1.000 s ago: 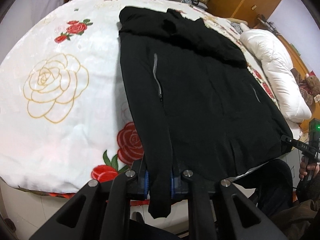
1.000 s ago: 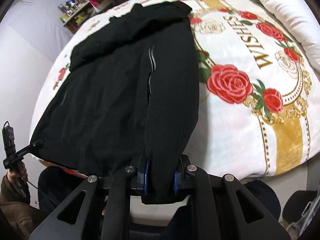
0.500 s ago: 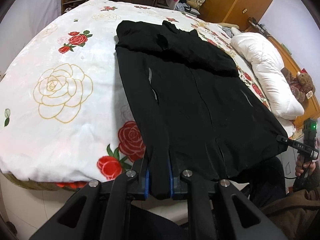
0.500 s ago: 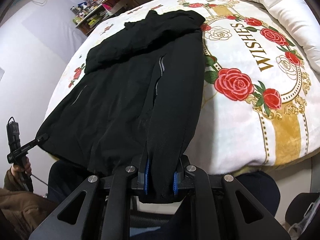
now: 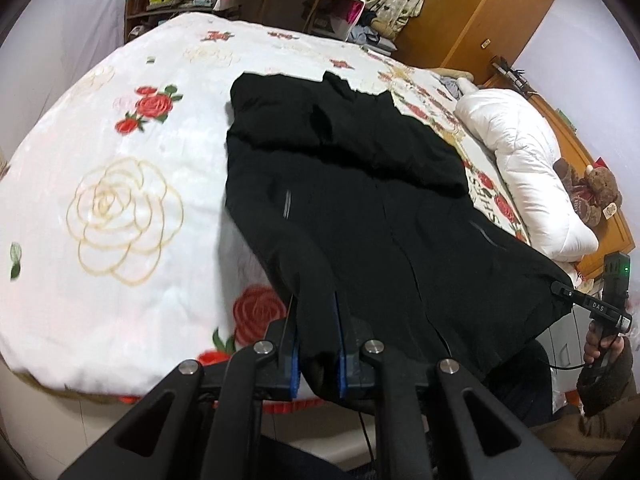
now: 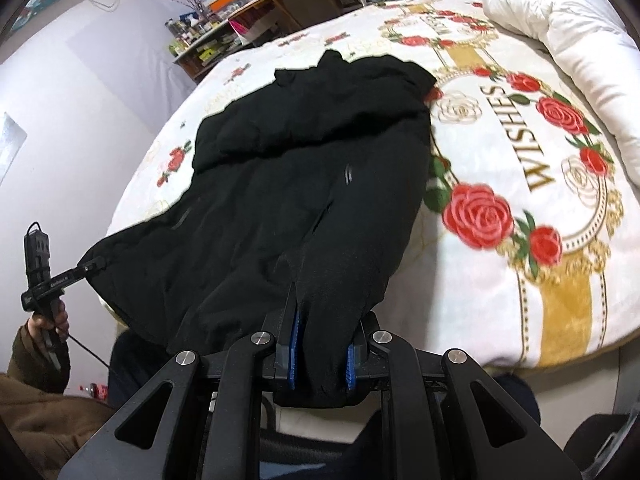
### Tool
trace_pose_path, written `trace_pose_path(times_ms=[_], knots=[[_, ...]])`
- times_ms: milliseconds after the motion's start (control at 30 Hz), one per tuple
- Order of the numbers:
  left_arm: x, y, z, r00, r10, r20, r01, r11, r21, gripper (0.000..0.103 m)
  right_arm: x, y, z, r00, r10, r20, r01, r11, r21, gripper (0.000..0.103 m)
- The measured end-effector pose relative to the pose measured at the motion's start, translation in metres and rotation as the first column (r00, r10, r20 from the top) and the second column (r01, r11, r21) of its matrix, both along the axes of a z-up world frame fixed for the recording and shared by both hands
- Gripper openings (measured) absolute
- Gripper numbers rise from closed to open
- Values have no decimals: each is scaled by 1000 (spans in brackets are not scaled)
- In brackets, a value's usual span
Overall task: Fold large clothes
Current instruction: 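Lift the hem with both grippers and carry it toward the collar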
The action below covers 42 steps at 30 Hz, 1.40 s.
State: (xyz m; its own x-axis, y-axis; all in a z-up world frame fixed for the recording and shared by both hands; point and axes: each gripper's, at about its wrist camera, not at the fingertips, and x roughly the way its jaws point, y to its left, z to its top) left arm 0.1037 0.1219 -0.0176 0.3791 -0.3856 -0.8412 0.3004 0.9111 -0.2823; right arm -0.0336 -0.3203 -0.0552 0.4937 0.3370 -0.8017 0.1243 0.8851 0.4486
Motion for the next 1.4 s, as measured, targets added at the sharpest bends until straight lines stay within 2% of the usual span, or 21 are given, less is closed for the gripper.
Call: trace_pose_path(times_ms=[100, 300, 767, 1100, 1400], knots=[[16, -3, 5, 1000, 6, 15, -6, 1000, -3, 14, 12, -5, 8, 1000, -1, 22, 1, 1000, -1, 17], [52, -1, 11, 998, 56, 29, -54, 997, -61, 14, 39, -16, 22, 998, -4, 65, 3, 1000, 13, 17], [134, -15, 25, 992, 91, 83, -87, 995, -50, 14, 124, -36, 46, 990, 15, 140, -16, 1000, 4, 17], [197, -26, 26, 987, 121, 105, -115, 992, -58, 14, 185, -49, 50, 989, 12, 147, -11, 1000, -8, 17], [242, -41, 21, 986, 115, 123, -113, 993, -21, 14, 232, -60, 41, 991, -6, 136, 6, 1000, 1, 17]])
